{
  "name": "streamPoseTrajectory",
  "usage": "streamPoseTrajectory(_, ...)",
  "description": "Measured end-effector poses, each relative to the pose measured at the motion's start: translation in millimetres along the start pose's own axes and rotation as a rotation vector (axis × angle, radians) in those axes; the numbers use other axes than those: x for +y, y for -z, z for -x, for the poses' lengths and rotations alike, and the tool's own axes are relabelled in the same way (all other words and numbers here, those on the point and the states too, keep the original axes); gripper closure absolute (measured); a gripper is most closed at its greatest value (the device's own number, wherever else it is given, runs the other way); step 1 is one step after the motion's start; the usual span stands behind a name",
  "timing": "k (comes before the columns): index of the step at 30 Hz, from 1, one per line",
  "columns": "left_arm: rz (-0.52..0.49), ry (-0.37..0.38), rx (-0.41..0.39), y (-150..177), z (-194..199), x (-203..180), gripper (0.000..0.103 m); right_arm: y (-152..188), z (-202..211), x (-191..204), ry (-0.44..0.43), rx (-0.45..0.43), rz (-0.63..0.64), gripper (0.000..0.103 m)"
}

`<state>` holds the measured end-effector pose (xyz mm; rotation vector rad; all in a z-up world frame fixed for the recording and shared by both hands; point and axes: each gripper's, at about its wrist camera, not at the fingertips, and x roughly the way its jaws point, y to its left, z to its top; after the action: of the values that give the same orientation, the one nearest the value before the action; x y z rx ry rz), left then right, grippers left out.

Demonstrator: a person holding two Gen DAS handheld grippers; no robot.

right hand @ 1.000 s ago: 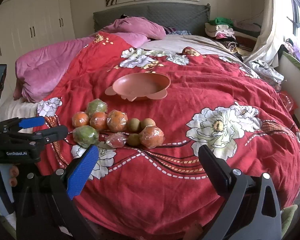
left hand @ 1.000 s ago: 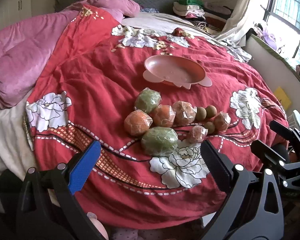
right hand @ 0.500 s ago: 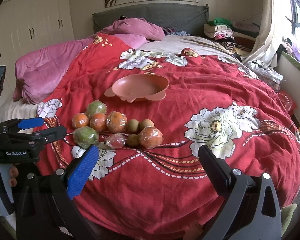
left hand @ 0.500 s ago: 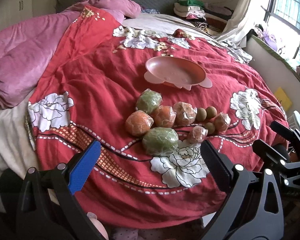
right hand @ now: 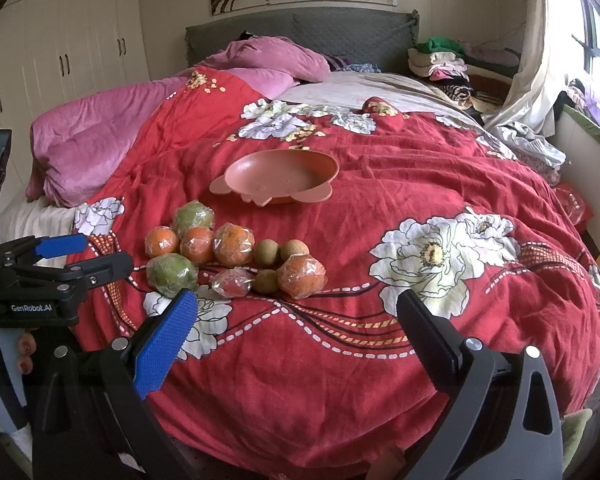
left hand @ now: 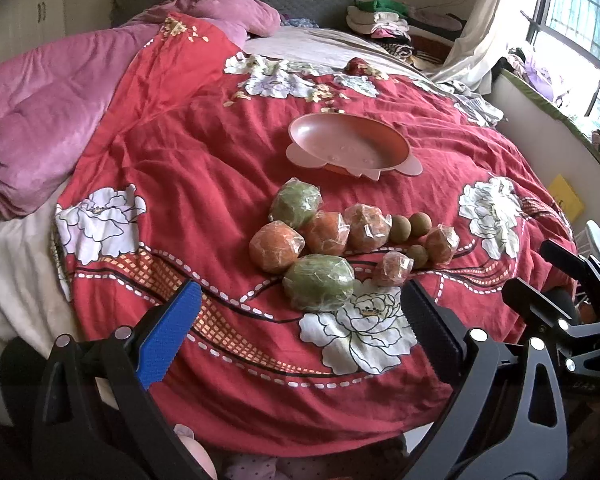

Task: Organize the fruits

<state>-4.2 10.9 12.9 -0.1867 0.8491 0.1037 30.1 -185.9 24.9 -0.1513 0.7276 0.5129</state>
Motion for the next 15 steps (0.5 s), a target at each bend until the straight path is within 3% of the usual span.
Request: streamPoseTrajectory(15, 0.0, -0.001, -0.001, 1.0, -0.1, -1.2, 0.009, -0.6, -0.4, -2.0, 0.003, 0.003, -0.002, 0.004)
